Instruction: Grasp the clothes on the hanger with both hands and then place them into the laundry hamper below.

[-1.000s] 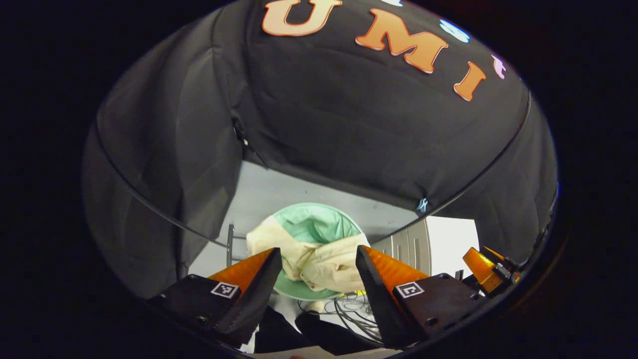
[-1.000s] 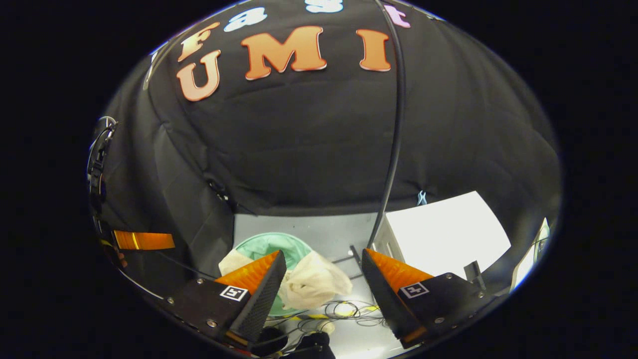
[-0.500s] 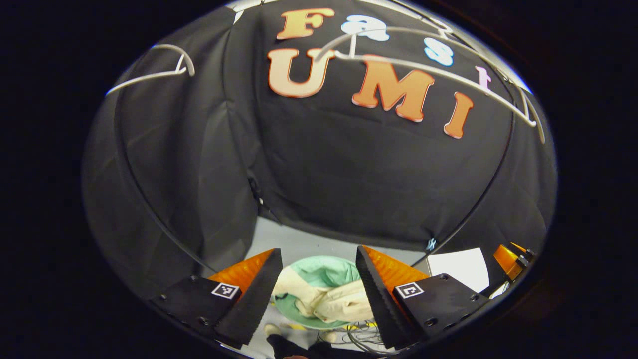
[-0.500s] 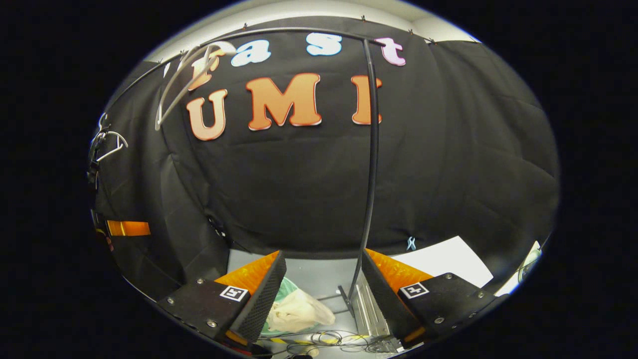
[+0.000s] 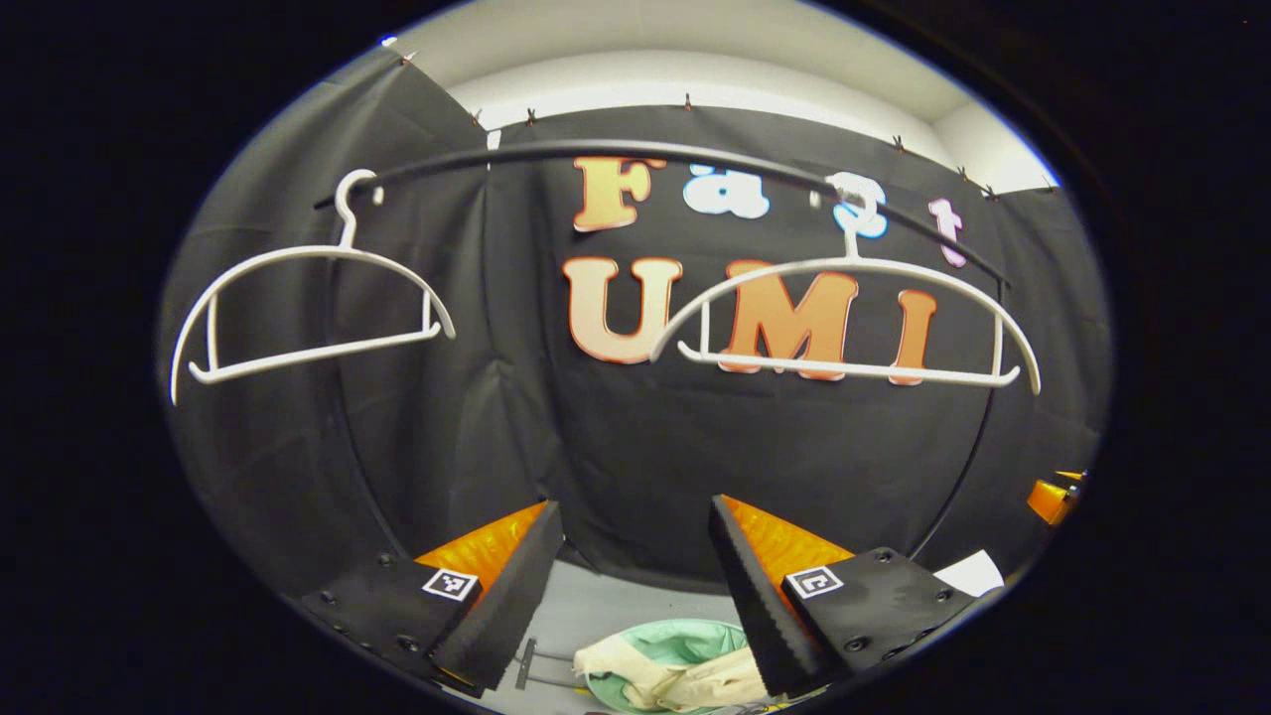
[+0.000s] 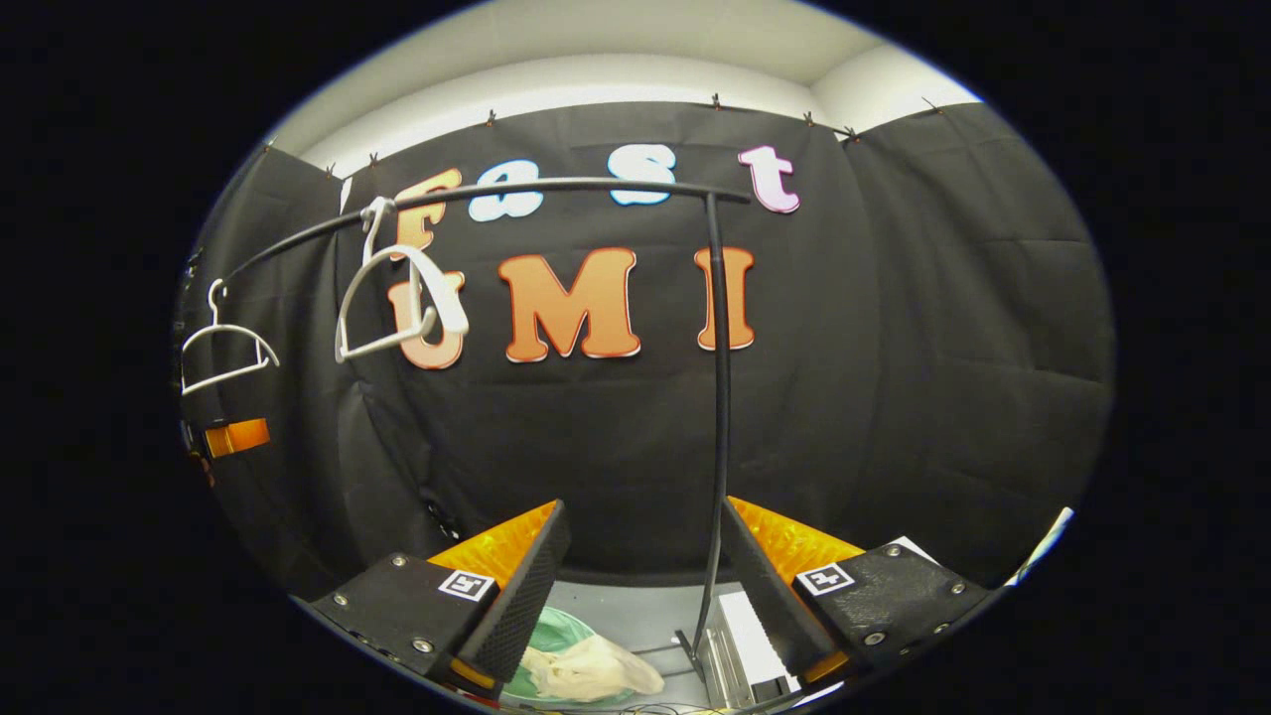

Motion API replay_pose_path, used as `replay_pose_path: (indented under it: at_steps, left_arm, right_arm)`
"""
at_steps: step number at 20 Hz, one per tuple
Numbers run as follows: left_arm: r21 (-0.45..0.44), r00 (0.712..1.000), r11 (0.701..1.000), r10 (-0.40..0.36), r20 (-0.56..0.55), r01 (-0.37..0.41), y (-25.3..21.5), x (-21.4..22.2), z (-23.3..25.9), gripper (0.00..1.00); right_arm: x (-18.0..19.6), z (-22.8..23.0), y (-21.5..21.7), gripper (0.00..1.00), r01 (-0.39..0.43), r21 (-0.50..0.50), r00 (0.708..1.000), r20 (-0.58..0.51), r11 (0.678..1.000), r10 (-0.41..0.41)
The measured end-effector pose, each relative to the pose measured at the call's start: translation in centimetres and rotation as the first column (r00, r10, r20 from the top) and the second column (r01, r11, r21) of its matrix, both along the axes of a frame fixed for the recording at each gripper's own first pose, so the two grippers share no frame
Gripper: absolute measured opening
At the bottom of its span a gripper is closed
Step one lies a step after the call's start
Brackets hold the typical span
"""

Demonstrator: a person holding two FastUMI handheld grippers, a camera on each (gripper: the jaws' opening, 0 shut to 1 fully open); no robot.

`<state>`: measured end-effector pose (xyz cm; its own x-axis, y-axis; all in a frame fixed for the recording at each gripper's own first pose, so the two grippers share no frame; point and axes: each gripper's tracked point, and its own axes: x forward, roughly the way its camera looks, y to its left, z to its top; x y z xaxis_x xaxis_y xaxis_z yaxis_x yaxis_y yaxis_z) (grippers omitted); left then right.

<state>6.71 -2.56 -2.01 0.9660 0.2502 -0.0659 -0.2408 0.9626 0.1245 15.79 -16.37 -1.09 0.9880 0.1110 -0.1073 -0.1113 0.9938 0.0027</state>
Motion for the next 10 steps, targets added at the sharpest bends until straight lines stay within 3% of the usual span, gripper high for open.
replay_pose_path:
  at_steps: [5, 6, 7, 10]
  left_arm:
    - [0.077, 0.993, 0.994, 0.076, 0.093, -0.083, 2.6, -1.8, 2.3, 0.94]
    - [0.077, 0.992, 0.993, 0.084, 0.092, -0.091, 2.8, -2.2, 2.1, 0.94]
    - [0.071, 0.993, 0.993, 0.084, 0.086, -0.091, 3.0, -2.4, 1.8, 0.94]
    - [0.051, 0.993, 0.994, 0.093, 0.072, -0.097, 4.3, -2.6, 1.1, 0.94]
  right_arm:
    - [0.2, 3.1, -0.1, 0.95, 0.011, -0.04, 0.995, 0.096, 0.999, -0.007]
    - [0.3, 3.2, 0.1, 1.0, 0.011, -0.05, 0.995, 0.101, 0.999, -0.006]
    - [0.3, 3.1, 0.3, 0.95, 0.013, -0.047, 0.995, 0.101, 0.999, -0.008]
    - [0.2, 2.7, 1.2, 0.95, 0.019, -0.025, 0.996, 0.085, 1.0, -0.016]
